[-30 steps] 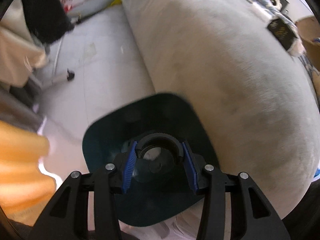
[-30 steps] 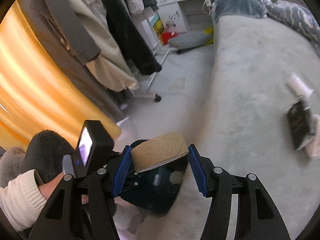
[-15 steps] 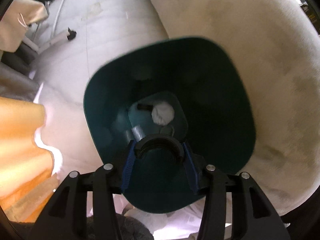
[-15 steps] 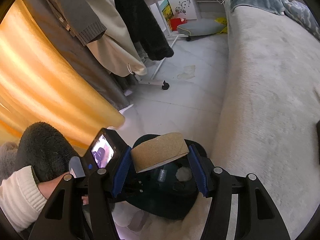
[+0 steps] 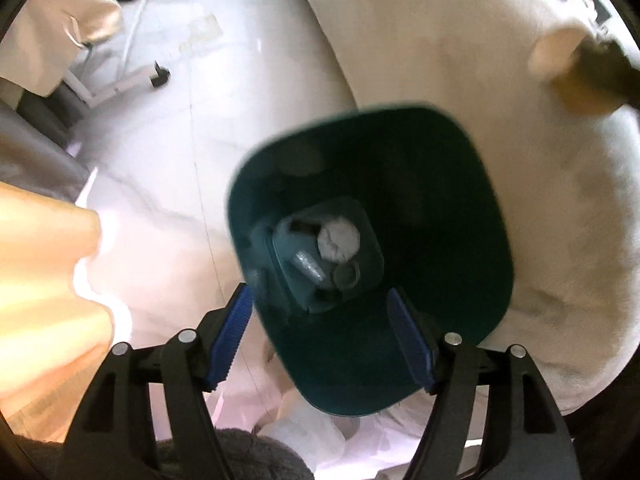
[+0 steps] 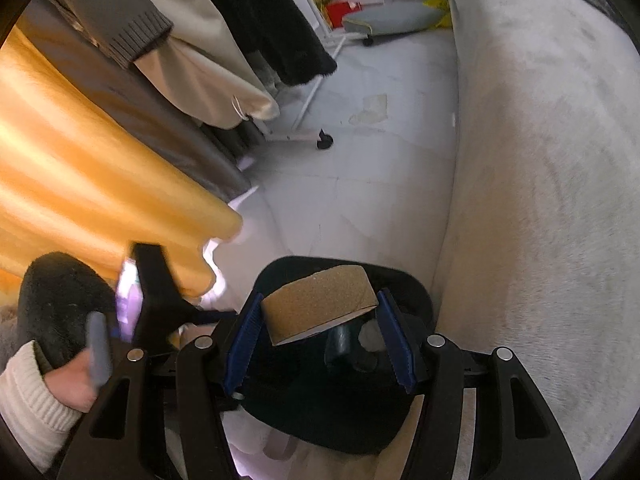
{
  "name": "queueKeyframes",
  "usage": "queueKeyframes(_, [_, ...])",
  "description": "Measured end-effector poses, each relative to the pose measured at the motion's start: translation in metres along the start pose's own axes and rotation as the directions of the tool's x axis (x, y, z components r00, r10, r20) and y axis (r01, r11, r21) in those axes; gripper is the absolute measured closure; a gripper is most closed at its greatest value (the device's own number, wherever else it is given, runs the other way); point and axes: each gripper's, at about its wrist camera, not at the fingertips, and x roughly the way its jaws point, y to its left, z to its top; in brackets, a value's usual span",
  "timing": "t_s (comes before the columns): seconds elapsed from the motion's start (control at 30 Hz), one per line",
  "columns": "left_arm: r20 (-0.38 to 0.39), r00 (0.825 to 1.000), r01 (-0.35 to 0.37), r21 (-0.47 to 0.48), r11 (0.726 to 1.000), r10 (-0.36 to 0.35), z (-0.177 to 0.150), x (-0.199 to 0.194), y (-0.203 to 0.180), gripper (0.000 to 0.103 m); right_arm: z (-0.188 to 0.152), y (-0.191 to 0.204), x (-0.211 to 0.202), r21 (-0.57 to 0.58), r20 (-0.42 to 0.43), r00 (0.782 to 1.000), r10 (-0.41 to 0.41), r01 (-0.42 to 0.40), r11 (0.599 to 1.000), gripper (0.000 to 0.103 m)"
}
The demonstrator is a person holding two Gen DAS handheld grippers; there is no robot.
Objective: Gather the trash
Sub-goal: 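Open the left tool to drop the black curved piece into the bin, then open the right tool to drop the tape roll into the bin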
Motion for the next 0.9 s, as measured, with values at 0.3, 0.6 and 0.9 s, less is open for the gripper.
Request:
queueKeyframes(0.3, [0.252,0.968,0.008,-0.014,1.0,-0.004,0.002,-0.063,0.006,0.041,-0.006,-0.001,0.046,-0.002,-0.105,0.994,-0.03,0.03,1.0,0.044])
queueKeyframes(0.6, [0.403,0.915,0.045,-0.061,0.997,-0.017,0.001,-0.107,0.013,0.05,-0.02,-0.004,0.077,-0.031,-0.188,0.98,-0.063,0.059,0.998,0.044])
queueKeyframes(0.9, [0.487,0.873,-0.019,0.002,1.0,0.016,-0.005,-0.135,-0.002,0.053,-0.02,0.008,0.08,-0.08,-0.191,0.979,-0.067,0.053,0.995,0.044])
